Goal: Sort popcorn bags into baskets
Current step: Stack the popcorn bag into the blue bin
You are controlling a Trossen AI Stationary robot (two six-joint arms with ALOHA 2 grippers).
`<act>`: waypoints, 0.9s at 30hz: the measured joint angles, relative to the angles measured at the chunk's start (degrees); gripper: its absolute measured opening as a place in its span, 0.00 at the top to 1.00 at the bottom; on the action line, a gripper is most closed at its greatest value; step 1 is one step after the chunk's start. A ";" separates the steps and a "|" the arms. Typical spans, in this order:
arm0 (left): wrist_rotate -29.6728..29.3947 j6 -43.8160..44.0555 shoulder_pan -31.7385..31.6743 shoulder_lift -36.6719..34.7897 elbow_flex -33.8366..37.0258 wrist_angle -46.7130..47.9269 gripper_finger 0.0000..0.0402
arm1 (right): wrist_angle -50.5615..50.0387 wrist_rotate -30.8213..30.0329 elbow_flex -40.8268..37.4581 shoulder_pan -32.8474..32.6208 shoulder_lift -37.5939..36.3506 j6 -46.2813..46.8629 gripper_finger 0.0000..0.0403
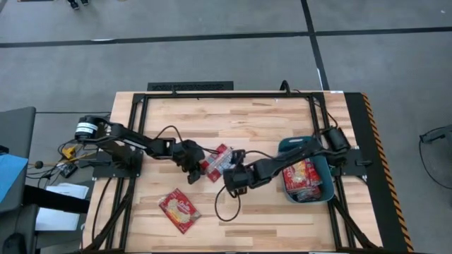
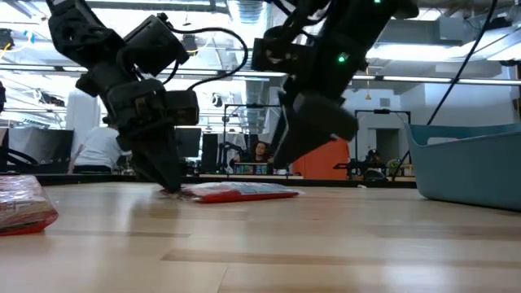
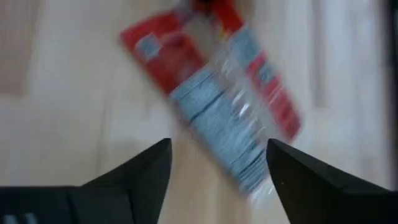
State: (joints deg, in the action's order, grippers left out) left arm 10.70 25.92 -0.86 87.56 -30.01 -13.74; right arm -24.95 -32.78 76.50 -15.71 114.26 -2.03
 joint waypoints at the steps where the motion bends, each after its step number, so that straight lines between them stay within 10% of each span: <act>1: -0.13 -0.66 0.00 -0.57 -0.55 0.34 0.76 | 0.60 -0.51 0.74 0.20 0.91 -1.20 0.27; 13: -9.90 -9.05 -0.97 -3.72 -1.57 0.59 0.94 | 1.22 -0.33 1.99 2.42 5.08 -6.97 0.25; 27: -6.53 -9.69 -1.60 13.01 -2.83 -10.47 1.00 | 0.94 1.98 1.63 2.73 5.08 -9.21 0.25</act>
State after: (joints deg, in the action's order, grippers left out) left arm 4.17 16.24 -2.47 100.57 -32.85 -24.21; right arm -24.01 -30.80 78.13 -12.97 119.35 -11.24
